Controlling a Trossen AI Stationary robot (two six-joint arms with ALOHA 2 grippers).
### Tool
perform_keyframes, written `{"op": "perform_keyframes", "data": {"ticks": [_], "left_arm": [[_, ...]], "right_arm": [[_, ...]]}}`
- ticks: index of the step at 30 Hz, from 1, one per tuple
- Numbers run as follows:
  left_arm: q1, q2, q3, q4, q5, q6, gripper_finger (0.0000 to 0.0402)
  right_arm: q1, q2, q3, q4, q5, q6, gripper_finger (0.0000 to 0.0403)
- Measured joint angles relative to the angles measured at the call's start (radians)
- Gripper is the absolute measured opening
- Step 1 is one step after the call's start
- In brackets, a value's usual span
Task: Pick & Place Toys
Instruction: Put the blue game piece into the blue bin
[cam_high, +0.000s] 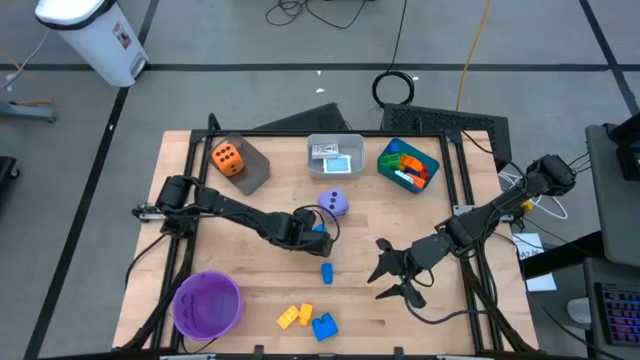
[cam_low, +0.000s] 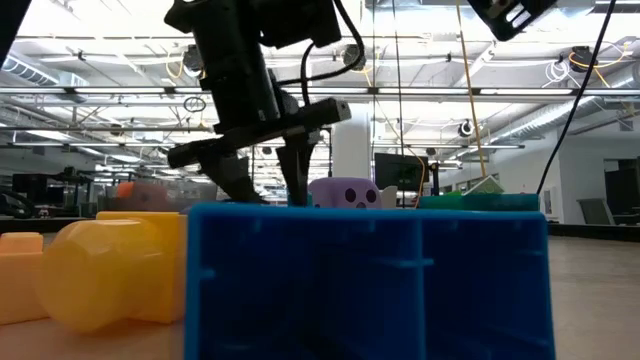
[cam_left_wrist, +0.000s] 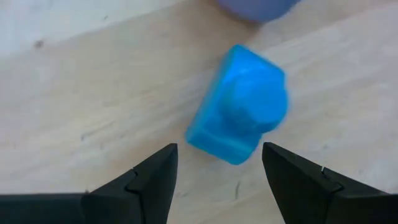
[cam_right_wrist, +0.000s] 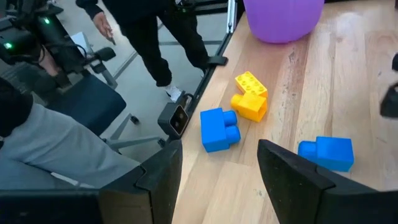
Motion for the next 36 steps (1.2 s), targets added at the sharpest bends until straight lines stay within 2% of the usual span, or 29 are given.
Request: {"op": "perform_keyframes", "data": {"ticks": [18, 28, 36], "left_arm": [[0.092, -0.002, 0.0, 0.126, -0.024, 0.389, 0.0241], [0.086, -0.002, 0.0, 0.121, -0.019, 0.461, 0.0241], [0.075, -0.002, 0.0, 0.108, 0.015, 0.46, 0.0241]], "right_arm": [[-0.001, 0.0, 0.0, -0.005, 0.003, -0.023, 0.0201], [-0.028, 0.0, 0.0, -0.004, 0.003, -0.016, 0.0201], [-0.05, 0.0, 0.0, -0.004, 0.003, -0.023, 0.0201]]}}
